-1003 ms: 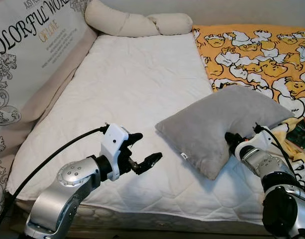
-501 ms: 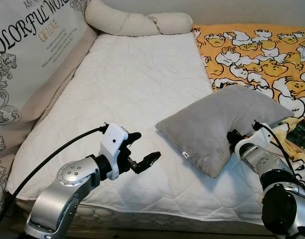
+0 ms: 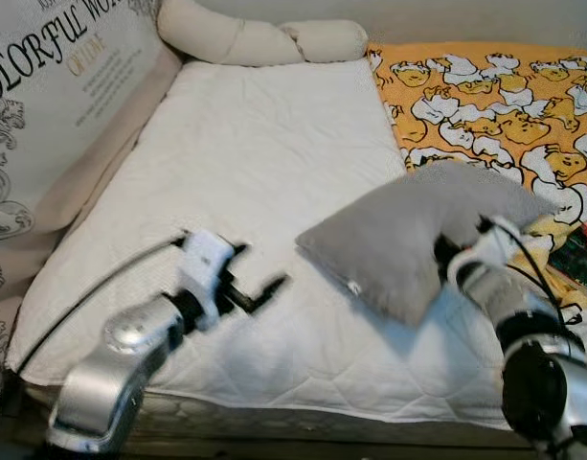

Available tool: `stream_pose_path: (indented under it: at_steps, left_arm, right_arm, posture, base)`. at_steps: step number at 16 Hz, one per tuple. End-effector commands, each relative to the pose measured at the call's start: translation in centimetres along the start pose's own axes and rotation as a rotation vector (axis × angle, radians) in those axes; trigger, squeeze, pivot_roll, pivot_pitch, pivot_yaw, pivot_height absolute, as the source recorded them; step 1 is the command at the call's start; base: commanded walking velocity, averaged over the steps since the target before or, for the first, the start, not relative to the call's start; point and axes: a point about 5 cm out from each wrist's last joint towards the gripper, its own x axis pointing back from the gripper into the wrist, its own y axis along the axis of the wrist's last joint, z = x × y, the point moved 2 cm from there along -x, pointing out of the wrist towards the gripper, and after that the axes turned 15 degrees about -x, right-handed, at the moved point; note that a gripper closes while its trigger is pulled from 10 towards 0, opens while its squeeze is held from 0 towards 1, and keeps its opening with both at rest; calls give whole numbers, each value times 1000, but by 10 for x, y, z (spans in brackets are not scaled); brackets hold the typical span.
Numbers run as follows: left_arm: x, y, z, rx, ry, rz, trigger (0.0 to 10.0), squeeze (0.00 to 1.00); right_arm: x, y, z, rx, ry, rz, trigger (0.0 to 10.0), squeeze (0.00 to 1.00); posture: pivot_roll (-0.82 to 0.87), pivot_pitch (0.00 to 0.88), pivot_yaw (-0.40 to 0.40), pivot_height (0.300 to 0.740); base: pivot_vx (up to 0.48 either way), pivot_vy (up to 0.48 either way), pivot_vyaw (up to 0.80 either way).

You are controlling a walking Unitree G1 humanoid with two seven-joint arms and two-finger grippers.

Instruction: Clean up the room

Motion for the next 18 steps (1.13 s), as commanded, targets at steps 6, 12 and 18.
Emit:
stream_pose_path:
  at_steps: [6, 12, 18]
  left_arm:
    - [18, 5, 75, -7, 406, -4, 10000, 0]
    - [26, 3, 86, -26, 452, 2, 10000, 0]
    - [29, 4, 97, -27, 462, 4, 10000, 0]
  right_arm:
    - [-2, 5, 132, 117, 351, 5, 0, 0]
    - [19, -3, 208, 9, 620, 136, 0, 0]
    - [26, 6, 128, 28, 615, 221, 0, 0]
  posture:
    - [13, 0, -11, 740]
    - [28, 0, -17, 740]
    - [21, 0, 2, 740]
  base:
    - [0, 0, 0]
    - [0, 0, 0]
    - [0, 0, 0]
